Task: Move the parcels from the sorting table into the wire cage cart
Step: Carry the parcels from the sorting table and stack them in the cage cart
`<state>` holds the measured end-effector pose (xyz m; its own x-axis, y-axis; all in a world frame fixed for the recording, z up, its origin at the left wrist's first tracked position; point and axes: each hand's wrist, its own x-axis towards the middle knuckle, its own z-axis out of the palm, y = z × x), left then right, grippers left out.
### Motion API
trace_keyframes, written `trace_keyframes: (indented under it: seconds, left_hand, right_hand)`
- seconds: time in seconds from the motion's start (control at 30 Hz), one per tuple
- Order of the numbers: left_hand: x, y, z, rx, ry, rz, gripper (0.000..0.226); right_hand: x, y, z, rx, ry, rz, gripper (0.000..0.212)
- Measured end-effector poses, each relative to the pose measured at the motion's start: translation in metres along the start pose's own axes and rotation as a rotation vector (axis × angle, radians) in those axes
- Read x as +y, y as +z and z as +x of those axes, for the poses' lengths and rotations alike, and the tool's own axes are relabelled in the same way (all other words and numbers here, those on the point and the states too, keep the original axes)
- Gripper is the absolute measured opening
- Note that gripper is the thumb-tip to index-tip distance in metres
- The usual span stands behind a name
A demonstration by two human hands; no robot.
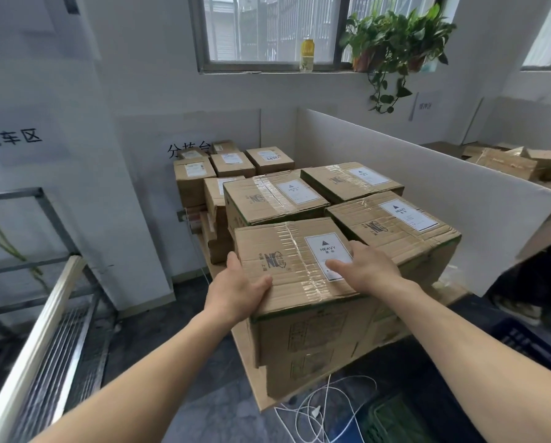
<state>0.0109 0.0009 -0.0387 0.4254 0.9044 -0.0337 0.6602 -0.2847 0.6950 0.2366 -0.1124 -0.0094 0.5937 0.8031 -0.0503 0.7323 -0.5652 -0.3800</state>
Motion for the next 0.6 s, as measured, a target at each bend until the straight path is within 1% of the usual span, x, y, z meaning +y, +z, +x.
trace_keyframes:
  seconds: [0.1, 0.23, 0.37, 0.6]
  left_hand:
    - [-0.003, 0.002, 0.002, -0.012, -0.044, -0.021, 0.055]
    - [-0.005, -0.001, 0.002, -0.003, -0.081, -0.060, 0.061]
    - [-0.017, -0.012, -0.003, 0.018, -0.117, -0.075, 0.060]
    - [-0.059, -0.051, -0.020, 0.043, -0.145, -0.111, 0.059]
  right_hand:
    - [-0.003, 0.003, 0.000, 0.012, -0.011, 0.025, 0.041]
    - [-0.008, 0.010, 0.000, 0.035, -0.005, 0.028, 0.048]
    - [-0.019, 0.020, -0.006, 0.043, -0.012, 0.047, 0.049]
    - [-0.067, 0.040, -0.027, 0.049, -0.014, 0.053, 0.043]
